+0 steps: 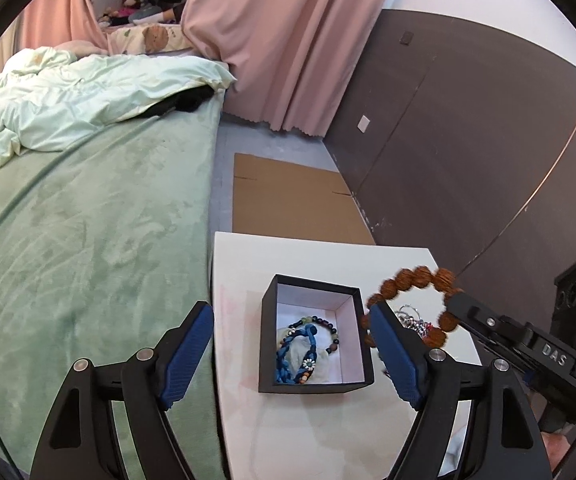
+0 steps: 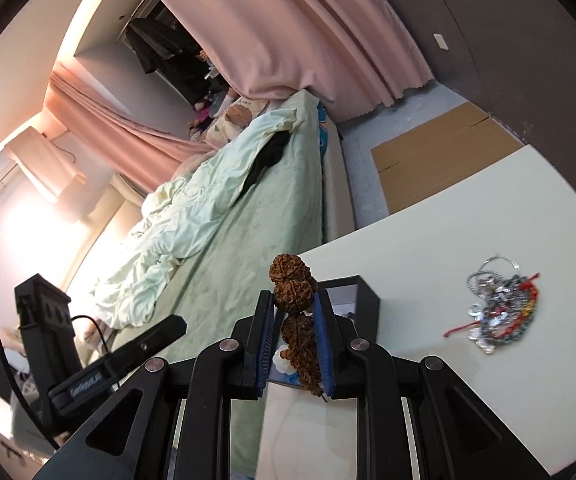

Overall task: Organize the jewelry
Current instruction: 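Lower the brown bead bracelet into the box and open the right tool, then move the right tool to the silver chains and grasp them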

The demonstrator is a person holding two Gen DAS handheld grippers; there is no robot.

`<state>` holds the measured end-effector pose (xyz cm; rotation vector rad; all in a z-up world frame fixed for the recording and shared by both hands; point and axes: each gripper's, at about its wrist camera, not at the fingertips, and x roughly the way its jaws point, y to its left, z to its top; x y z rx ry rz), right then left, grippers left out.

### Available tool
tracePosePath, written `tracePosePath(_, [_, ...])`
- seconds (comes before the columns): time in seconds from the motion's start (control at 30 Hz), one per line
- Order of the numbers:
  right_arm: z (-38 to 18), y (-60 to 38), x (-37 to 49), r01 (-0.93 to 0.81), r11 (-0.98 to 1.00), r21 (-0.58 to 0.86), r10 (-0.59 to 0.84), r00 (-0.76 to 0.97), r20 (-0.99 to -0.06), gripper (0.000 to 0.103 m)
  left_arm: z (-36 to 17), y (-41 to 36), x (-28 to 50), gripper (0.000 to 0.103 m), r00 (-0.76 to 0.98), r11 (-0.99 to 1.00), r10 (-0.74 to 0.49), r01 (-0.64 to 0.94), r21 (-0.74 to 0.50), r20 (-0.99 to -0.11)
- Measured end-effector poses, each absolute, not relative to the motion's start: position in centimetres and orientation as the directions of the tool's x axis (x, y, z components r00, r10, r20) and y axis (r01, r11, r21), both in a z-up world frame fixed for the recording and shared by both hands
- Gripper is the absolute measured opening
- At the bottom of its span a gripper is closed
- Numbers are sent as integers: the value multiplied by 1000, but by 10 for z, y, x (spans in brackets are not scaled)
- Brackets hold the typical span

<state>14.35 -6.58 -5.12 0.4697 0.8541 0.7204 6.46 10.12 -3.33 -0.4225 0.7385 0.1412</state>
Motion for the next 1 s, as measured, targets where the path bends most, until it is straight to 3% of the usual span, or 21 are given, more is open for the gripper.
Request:
tracePosePath(0.13, [-55,-46,150,-397,663,635,747,406,-526,26,-33,101,61,81,738,907,-24,-268,-325,-675])
tracePosePath(0.2, [-63,-41,153,-380,688,618,725,387,-569,50,-33,100,61,81,737,909,-24,-265,-322,-676])
tracePosePath(0.23, [-65,-43,153,-370,709,601,705,399,-586,53,-34,99,60,81,735,911,-22,-264,-315,-678])
tracePosePath(0.63, [-49,-125,152,-320,750,579,654,487,-578,56,-38,90,63,81,726,922,-22,-251,-295,-687])
tracePosePath(0.77, [-43,-155,149,-288,766,574,627,529,-572,68,-39,76,70,81,722,930,-35,-230,-288,-691])
tracePosePath(0.93, [-48,-173,152,-278,788,550,607,499,-618,71,-34,50,75,81,724,944,-56,-186,-272,-688])
tracePosePath(1.0, [-54,-181,152,-252,792,556,599,491,-632,81,-32,39,75,81,722,953,-55,-168,-252,-690])
